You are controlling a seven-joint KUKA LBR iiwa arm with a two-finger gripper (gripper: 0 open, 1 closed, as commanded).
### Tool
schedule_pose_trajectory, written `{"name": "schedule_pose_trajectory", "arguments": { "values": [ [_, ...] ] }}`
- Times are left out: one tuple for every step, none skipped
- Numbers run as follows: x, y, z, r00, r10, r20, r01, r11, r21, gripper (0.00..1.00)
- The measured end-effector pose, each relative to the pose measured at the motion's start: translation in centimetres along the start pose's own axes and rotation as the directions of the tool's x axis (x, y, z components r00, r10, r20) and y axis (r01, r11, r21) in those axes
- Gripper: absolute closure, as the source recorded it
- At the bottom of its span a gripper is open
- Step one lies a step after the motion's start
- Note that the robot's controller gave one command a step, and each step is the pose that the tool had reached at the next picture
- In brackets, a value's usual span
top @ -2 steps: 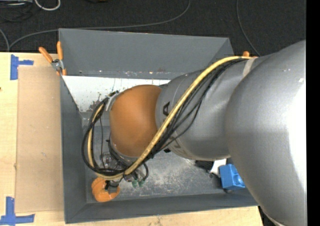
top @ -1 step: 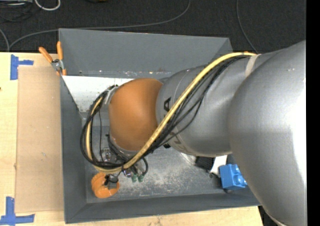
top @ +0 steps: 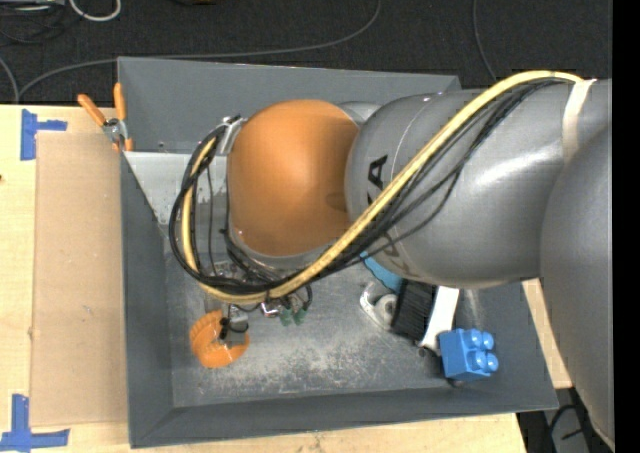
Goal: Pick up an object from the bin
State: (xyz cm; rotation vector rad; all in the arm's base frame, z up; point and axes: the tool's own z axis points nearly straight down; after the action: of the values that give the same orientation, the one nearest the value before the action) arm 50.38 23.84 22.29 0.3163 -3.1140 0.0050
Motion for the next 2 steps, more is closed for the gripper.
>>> {"name": "schedule_pose_trajectory", "arguments": {
  "values": [
    [-0.1,0.0,9.4,0.994,0.106,-0.014,-0.106,0.994,0.005,1.0],
    [-0.9,-0.2,4.6,0.997,0.079,0.009,-0.079,0.997,-0.003,1.0]
  ]
}}
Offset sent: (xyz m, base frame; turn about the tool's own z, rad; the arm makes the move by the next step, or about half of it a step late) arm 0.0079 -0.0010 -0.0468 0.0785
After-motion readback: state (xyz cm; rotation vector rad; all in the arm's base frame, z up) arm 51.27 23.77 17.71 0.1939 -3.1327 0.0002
